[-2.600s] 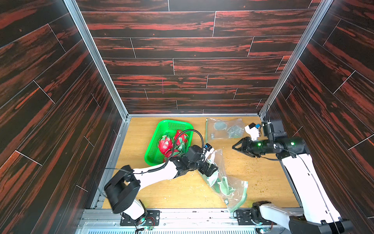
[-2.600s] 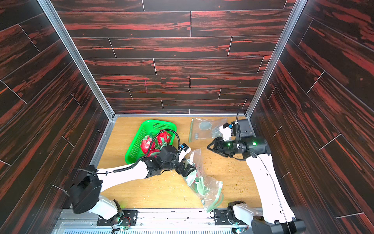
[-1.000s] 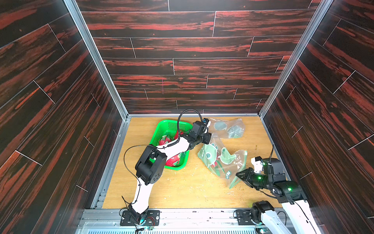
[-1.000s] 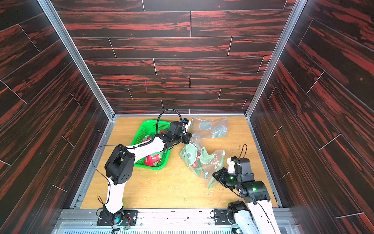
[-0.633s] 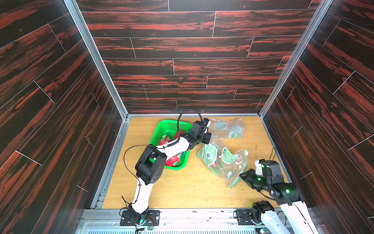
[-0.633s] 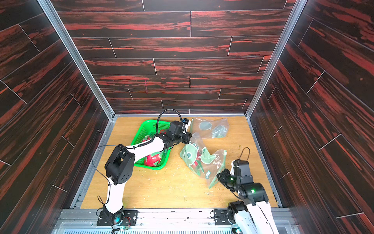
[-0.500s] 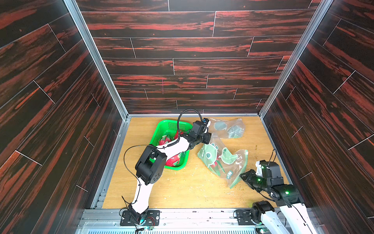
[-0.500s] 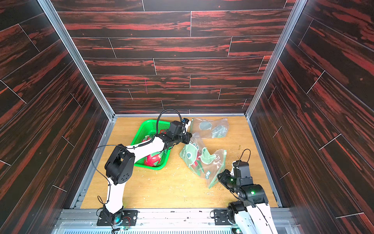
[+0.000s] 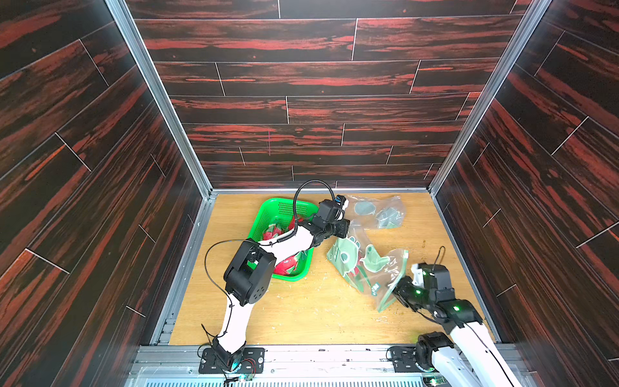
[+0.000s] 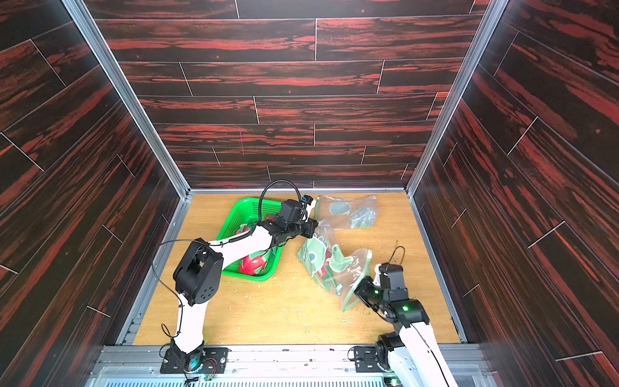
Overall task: Open the zip-top bag and take out the dragon fruit
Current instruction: Pick up the dragon fruit from the zipper food storage bag.
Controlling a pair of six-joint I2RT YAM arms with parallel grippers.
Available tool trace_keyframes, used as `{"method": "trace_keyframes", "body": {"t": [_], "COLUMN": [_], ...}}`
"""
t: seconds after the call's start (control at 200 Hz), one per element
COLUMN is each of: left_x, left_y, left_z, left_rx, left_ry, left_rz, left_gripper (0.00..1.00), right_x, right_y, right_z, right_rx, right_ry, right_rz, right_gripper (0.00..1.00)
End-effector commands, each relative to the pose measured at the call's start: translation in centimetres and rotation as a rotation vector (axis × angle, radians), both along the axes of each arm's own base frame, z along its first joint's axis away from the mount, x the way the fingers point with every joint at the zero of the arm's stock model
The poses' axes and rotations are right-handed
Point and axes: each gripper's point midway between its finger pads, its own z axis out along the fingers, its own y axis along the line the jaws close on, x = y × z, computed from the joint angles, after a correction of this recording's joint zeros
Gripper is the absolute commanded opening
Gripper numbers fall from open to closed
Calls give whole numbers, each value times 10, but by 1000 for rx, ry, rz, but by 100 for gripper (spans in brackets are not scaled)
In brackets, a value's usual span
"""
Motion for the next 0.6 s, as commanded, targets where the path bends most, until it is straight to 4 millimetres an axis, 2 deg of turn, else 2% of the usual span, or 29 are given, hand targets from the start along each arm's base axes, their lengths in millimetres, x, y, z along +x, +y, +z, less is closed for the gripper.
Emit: {"method": "trace_keyframes", "body": {"t": [0.0,0.175,0.271,0.481,0.596], "left_x": [6,6,5,5,6], "left_y": [-1,-2,-3,-2,-1], "left_z": [19,22,20,19,21], "left_rx": [-21,-29,-27,-18,-19], "left_ry": [-27,-27,-25,-28,-29], "left_rz": [-1,-9,-11,-12,-11], "left_gripper": [0,0,0,0,0], "right_x": [26,38,42,38,32], "right_y": [26,37,46,55,56], "right_z": [29,9,5,4,-7], "right_rx": [127,149,211,279,278], "right_ry": [-126,-50,-49,-29,13], "right_rz": [96,138,160,193,195], "right_gripper": [27,34,36,43,47]}}
